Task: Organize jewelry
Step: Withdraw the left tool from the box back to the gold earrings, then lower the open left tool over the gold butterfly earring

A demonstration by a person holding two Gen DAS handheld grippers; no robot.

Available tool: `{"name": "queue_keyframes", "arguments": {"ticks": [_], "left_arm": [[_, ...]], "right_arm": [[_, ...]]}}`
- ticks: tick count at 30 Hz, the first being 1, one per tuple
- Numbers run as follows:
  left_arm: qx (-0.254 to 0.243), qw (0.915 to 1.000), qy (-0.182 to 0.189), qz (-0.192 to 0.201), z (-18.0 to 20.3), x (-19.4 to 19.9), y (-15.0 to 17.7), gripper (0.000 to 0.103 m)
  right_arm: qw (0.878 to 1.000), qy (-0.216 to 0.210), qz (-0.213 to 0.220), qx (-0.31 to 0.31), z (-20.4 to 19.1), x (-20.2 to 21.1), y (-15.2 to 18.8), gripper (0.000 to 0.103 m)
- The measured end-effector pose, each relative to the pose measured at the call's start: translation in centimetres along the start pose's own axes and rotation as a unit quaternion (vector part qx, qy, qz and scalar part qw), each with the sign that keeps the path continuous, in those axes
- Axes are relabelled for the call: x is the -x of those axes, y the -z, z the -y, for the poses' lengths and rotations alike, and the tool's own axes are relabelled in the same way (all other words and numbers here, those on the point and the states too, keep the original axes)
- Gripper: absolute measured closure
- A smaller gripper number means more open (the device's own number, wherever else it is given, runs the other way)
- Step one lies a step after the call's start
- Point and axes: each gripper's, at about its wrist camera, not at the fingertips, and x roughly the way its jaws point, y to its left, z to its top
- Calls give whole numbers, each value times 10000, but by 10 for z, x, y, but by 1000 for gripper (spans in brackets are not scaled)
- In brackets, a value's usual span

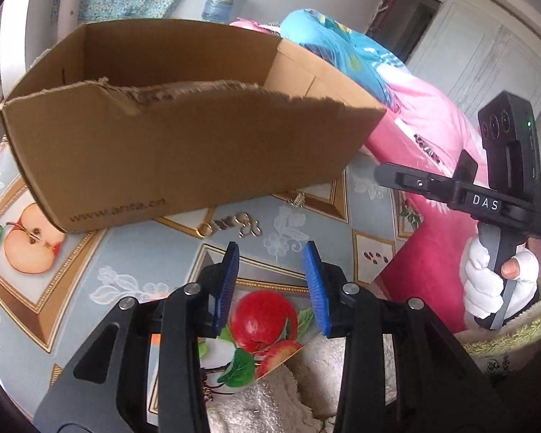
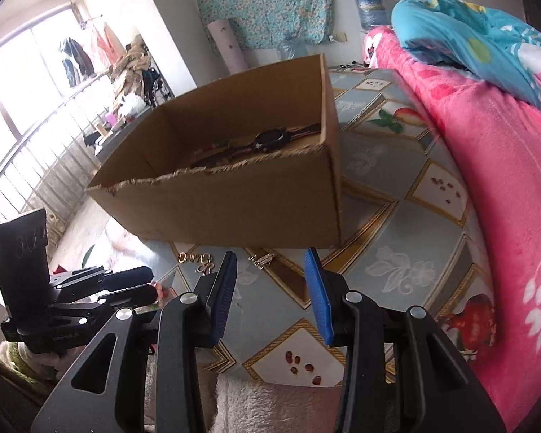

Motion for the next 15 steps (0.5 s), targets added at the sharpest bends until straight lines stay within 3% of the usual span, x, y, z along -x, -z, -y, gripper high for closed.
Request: {"name": "queue_keyframes", "arguments": {"ticks": [6, 15], "left_arm": [[-517, 9963, -618, -307, 6, -23, 12, 68], [-469, 9953, -816, -224, -10, -18, 10, 68]], "right_arm": [[9982, 234, -176, 515, -22, -42, -1, 70], [9958, 511, -414, 638, -23, -75, -2, 81]]}}
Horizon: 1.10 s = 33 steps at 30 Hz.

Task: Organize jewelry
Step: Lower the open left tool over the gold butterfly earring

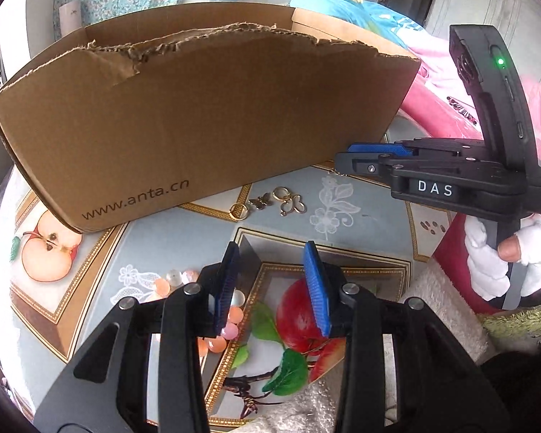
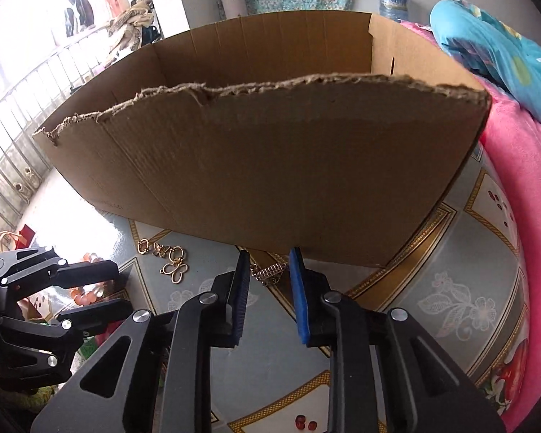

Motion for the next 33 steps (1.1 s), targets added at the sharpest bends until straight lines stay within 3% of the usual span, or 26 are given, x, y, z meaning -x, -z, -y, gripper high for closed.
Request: {"name": "queue_keyframes", "arguments": {"ticks": [8, 17, 24, 33], "left_arm": [[-97, 9999, -52, 42, 3, -3, -2, 68], [-68, 9999, -21, 76, -1, 1, 2, 68], [-59, 10000, -54, 52, -1, 3, 5, 68], [-272, 9995, 45, 170, 17, 0, -11, 68]], "right_arm": [[10000, 23, -73, -1, -1, -2, 1, 88], [9955, -572, -21, -756, 24, 19, 3, 89], [9752, -1512, 357, -1575, 56, 51, 8, 89], [9720, -1599, 289, -1695, 56, 46, 16, 89]]}}
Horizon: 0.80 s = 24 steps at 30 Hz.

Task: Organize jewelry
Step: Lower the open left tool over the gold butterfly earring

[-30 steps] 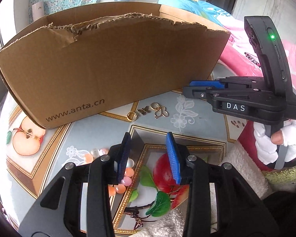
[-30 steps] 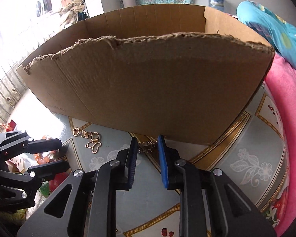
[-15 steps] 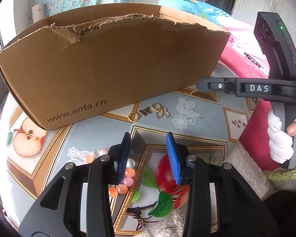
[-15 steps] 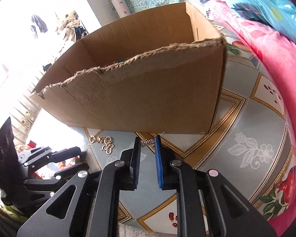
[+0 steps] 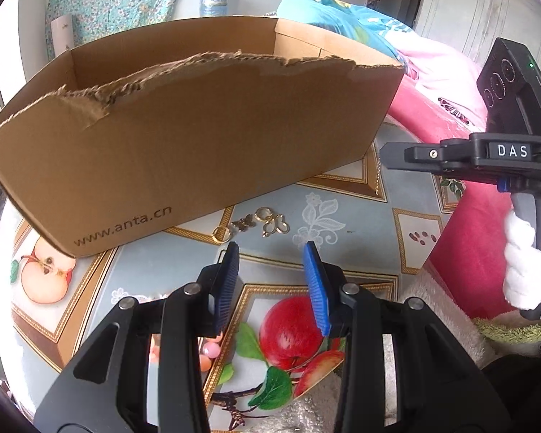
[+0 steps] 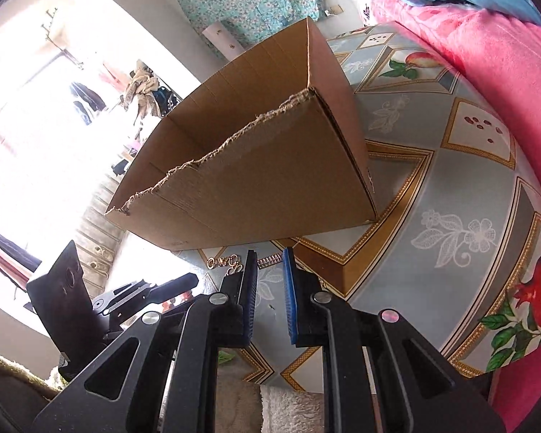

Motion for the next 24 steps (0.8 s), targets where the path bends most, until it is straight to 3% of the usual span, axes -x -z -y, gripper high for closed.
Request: {"name": "queue_keyframes", "arguments": {"ticks": [7, 14, 21, 24], "left_arm": [[-165, 9996, -127, -207, 10, -19, -12, 82], [-171, 9992, -37, -350, 14, -30, -20, 83], [-300, 9978, 411, -422, 31, -36, -20, 83], [-403, 9976, 346, -442, 39, -36, -19, 83]], "right_arm": [[9996, -31, -38, 270, -3, -7, 4, 88], [9996, -68, -25, 271, 4, -5, 5, 88], [9998, -109, 7, 141, 13, -5, 6, 88], [9999, -119, 5, 115, 14, -4, 7, 88]]}}
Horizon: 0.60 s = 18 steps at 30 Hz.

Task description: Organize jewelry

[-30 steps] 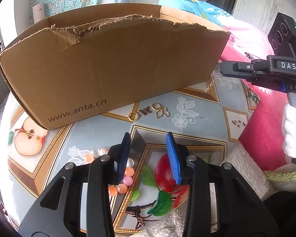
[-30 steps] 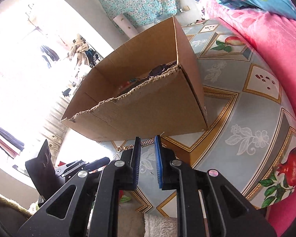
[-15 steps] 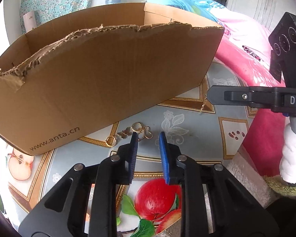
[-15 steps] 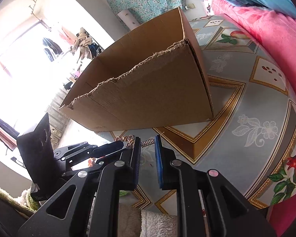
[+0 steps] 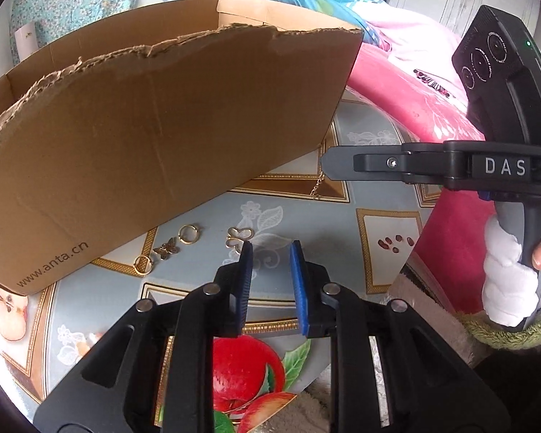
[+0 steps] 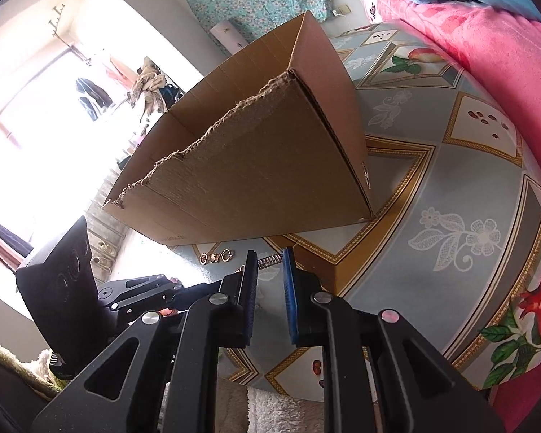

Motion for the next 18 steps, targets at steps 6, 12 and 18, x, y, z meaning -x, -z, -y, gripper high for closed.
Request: {"name": "queue_keyframes", "arguments": {"ticks": [6, 12, 18], "left_arm": [[11, 9995, -273, 129, -3, 4, -4, 83], [-30, 9992, -403, 21, -5, -6, -9, 83], [-278, 9981, -550, 6, 1, -11, -14, 86]], "right_arm": [[10000, -36, 15, -27, 1, 1, 1, 88], [10000, -54, 11, -38, 0, 1, 3, 88], [10000, -74, 15, -51, -1, 2, 3, 88]]}}
